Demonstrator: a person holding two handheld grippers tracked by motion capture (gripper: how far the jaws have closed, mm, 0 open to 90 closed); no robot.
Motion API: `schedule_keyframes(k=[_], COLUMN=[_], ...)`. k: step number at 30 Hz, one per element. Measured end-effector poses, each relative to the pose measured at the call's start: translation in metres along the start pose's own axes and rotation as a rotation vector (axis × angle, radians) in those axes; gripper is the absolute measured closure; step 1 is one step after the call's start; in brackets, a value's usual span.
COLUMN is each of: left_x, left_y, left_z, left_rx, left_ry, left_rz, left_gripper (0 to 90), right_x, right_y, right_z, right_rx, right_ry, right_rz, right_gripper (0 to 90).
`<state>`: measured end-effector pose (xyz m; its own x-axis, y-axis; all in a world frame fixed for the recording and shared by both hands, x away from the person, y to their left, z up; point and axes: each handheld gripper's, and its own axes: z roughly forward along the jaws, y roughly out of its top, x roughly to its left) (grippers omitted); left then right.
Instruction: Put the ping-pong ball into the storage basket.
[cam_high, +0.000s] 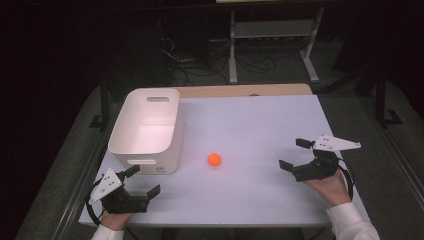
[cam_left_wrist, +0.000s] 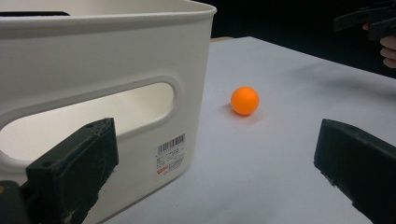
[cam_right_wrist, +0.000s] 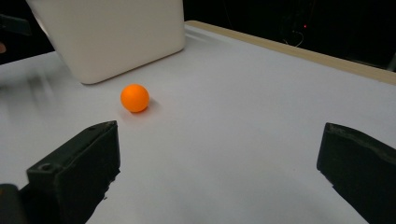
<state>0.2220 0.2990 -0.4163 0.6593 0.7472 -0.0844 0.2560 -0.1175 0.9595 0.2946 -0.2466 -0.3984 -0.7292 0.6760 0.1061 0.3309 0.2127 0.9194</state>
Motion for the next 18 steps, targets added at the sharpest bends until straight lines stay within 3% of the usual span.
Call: schedule_keyframes(k=[18], left_x=[0.0], left_y=[0.0], left_z=[0.001], left_rx=[0.005], left_ry=[0.001], left_rz=[-0.009], left_gripper=[0.0], right_x=[0.001], right_y=[0.016], right_z=[0.008], right_rx=[0.034], right_ry=[0.035], right_rz=[-0.026], right_gripper=[0.0])
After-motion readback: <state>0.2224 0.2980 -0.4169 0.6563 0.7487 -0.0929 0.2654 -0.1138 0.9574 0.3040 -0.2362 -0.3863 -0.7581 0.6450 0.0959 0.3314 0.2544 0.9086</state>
